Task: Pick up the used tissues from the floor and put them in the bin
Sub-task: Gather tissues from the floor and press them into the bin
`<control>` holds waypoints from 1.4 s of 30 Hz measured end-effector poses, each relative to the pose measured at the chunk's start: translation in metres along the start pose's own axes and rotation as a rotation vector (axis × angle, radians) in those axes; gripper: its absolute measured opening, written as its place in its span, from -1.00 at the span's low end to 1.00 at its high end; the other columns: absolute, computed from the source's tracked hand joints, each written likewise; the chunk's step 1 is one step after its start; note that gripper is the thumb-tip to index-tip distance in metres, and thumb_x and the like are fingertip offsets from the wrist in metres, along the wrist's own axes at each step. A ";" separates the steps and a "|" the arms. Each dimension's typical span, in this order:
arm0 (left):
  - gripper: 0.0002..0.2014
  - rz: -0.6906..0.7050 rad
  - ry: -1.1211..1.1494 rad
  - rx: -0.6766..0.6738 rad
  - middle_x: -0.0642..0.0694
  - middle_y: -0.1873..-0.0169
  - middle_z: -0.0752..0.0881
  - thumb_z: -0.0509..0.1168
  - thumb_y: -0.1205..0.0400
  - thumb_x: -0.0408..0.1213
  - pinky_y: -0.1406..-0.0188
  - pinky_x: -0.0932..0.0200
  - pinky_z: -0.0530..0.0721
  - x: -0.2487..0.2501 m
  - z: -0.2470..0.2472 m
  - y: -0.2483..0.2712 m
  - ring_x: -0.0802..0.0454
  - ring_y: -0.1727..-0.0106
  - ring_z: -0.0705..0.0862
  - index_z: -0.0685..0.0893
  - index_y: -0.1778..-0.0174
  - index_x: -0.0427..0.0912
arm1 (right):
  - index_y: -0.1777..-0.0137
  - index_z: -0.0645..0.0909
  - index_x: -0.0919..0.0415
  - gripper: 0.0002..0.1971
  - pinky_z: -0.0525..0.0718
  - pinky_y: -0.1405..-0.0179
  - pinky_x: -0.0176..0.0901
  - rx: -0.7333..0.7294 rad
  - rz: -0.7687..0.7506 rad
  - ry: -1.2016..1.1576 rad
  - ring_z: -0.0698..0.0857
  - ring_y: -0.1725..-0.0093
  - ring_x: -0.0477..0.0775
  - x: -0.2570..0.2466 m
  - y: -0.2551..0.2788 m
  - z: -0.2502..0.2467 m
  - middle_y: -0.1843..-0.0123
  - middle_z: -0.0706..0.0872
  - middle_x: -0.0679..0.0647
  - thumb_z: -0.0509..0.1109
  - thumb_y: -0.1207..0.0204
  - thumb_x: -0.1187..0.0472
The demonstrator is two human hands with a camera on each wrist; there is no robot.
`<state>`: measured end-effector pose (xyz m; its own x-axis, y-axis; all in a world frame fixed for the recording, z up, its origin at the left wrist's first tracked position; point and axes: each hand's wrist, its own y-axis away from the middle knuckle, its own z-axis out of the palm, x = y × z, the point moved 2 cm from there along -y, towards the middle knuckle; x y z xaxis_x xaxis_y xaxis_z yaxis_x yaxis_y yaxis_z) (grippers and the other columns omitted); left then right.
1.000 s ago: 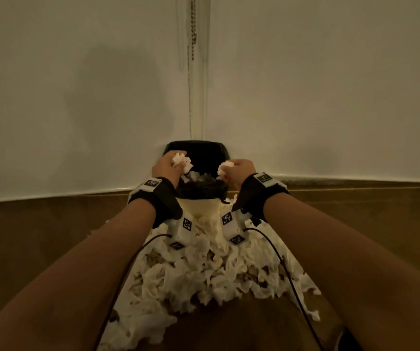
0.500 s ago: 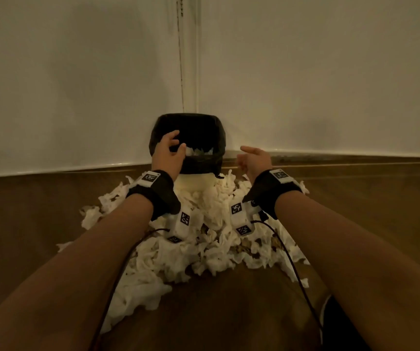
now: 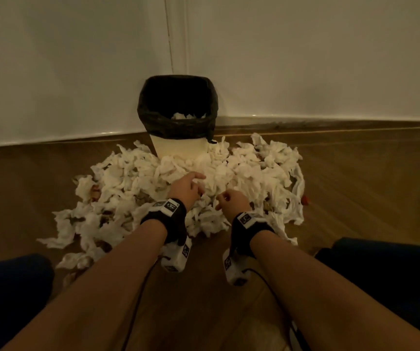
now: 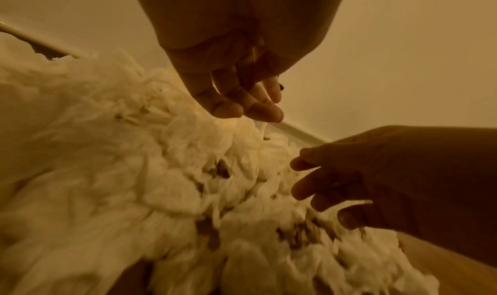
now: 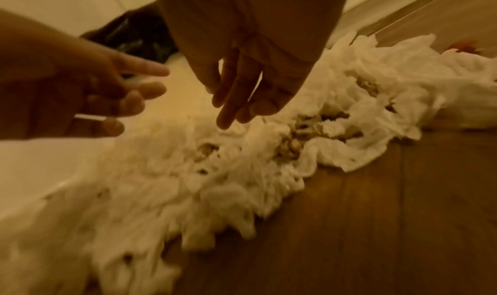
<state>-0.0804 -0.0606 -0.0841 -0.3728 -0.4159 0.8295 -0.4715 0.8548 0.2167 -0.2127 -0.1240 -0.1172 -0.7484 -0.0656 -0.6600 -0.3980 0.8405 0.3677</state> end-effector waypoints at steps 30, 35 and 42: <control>-0.74 0.129 -0.504 -0.085 -0.10 -0.19 0.52 0.18 -0.62 -0.37 -0.16 0.06 0.57 -0.077 0.030 0.058 -0.04 -0.21 0.51 0.63 -0.16 -0.06 | -0.40 0.51 0.36 -0.65 0.66 0.27 -0.25 -0.288 0.451 -0.952 0.68 0.20 0.02 0.052 0.032 0.051 -0.08 0.69 0.21 0.24 -0.62 0.44; -0.63 0.156 -0.749 -0.188 -0.09 -0.39 0.34 0.23 -0.63 -0.26 -0.26 0.06 0.56 -0.076 0.048 0.060 -0.07 -0.41 0.36 0.48 -0.37 0.02 | -0.63 0.15 0.21 -0.52 0.68 0.36 -0.40 -0.342 0.505 -1.421 0.75 0.36 0.00 0.055 0.046 0.020 -0.55 0.42 0.11 -0.02 -0.72 0.40; -0.55 0.095 -0.939 -0.317 -0.22 -0.54 0.15 0.13 -0.68 -0.29 -0.39 -0.06 0.41 -0.091 0.067 0.061 -0.26 -0.52 0.21 0.31 -0.51 0.01 | -0.49 0.41 0.06 -0.50 0.66 0.59 -0.21 -0.310 0.561 -1.652 0.58 0.62 0.02 0.074 0.060 0.014 0.29 0.71 0.15 0.30 -0.58 -0.05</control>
<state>-0.1291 0.0088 -0.1806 -0.9439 -0.3009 0.1362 -0.2224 0.8839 0.4115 -0.2847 -0.0706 -0.1531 0.3706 0.8914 -0.2611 -0.5285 0.4335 0.7299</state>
